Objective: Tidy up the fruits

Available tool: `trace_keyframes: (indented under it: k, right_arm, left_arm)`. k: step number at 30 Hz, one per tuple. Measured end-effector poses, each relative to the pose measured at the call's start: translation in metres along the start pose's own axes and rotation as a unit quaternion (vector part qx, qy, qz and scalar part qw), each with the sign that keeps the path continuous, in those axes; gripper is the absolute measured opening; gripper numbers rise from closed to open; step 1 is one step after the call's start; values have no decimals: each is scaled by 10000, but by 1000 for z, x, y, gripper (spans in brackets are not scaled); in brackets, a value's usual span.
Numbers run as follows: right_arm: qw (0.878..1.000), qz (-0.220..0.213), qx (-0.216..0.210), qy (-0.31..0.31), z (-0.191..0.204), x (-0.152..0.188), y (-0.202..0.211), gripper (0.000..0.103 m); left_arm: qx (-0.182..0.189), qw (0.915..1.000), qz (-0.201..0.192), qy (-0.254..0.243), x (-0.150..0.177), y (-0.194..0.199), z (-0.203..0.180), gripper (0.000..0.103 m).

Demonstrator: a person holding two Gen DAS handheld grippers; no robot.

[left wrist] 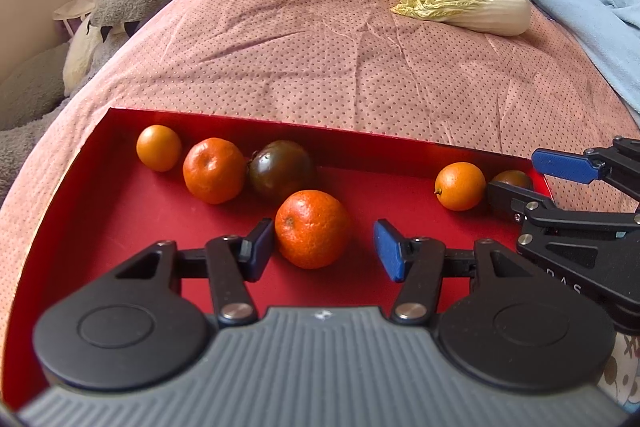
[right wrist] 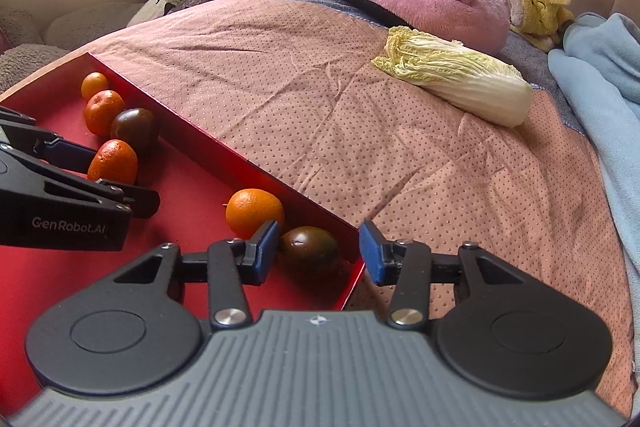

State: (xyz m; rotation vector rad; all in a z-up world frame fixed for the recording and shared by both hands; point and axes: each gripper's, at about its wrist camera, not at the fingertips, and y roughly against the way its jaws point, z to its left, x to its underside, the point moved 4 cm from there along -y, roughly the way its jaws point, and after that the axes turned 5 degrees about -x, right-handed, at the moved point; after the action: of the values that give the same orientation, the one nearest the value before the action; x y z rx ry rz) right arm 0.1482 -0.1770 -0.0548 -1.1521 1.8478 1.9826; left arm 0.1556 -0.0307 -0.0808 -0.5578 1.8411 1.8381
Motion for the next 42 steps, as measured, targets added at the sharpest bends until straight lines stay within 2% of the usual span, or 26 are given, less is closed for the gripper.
trace_keyframes:
  k: [4, 5, 8, 15, 22, 32, 42]
  right_arm:
    - [10000, -40, -52, 15, 3, 1, 2, 39]
    - [10000, -42, -30, 36, 4, 2, 2, 39]
    - [10000, -12, -50, -26, 3, 1, 1, 40]
    - [9997, -61, -108, -186, 0, 2, 2, 39]
    - [9970, -116, -400, -653, -1, 8, 20, 39]
    - [9886, -118, -937, -1170, 18, 44, 63, 39]
    - [9847, -129, -1219, -1239, 44, 80, 103, 39]
  left_arm:
    - [1, 10000, -43, 29, -1, -1, 1, 55]
    - [-7, 10000, -58, 29, 0, -1, 1, 50]
    - [-51, 9999, -66, 56, -1, -1, 4, 43]
    - [-31, 9999, -79, 95, -1, 1, 6, 42]
    - [4, 9999, -44, 145, 5, 8, 12, 41]
    - [39, 9998, -104, 145, 24, 32, 20, 41]
    - [205, 9997, -89, 116, 57, 60, 21, 41]
